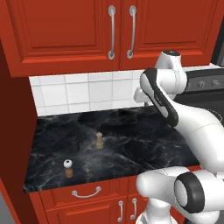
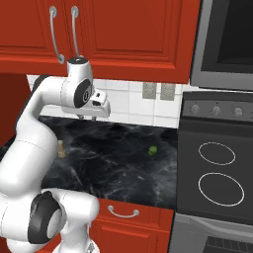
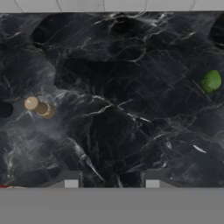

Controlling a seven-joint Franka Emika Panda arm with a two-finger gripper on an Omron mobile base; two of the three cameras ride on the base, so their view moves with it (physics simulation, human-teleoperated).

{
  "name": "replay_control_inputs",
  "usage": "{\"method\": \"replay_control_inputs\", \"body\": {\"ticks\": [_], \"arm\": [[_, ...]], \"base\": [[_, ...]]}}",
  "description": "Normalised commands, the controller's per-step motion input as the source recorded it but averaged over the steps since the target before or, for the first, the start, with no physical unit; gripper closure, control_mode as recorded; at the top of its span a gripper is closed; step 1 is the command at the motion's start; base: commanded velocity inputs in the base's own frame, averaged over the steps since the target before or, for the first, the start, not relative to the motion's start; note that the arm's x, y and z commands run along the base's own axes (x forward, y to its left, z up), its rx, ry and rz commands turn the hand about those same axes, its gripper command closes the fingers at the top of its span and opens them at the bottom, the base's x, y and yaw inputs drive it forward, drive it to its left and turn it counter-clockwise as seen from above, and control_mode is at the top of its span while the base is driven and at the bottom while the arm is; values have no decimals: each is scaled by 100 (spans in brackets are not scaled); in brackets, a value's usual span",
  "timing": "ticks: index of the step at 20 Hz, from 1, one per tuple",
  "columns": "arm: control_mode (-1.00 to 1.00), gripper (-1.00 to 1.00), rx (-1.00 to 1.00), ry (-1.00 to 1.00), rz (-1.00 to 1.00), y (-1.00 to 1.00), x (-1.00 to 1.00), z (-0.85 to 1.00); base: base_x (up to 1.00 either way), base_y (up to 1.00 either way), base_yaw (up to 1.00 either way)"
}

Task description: There are various items on the counter. Only move the condiments/shakers into the cabinet.

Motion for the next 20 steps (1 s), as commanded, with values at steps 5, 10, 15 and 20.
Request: {"method": "replay_control_inputs", "body": {"ticks": [5,10,15,20], "arm": [[-100,-100,-2,1,0,0,0,-2],[-100,-100,0,0,0,0,-6,-1],[-100,-100,2,0,1,14,-9,-18],[-100,-100,10,0,15,18,-21,-40]], "base": [[0,0,0],[0,0,0],[0,0,0],[0,0,0]]}}
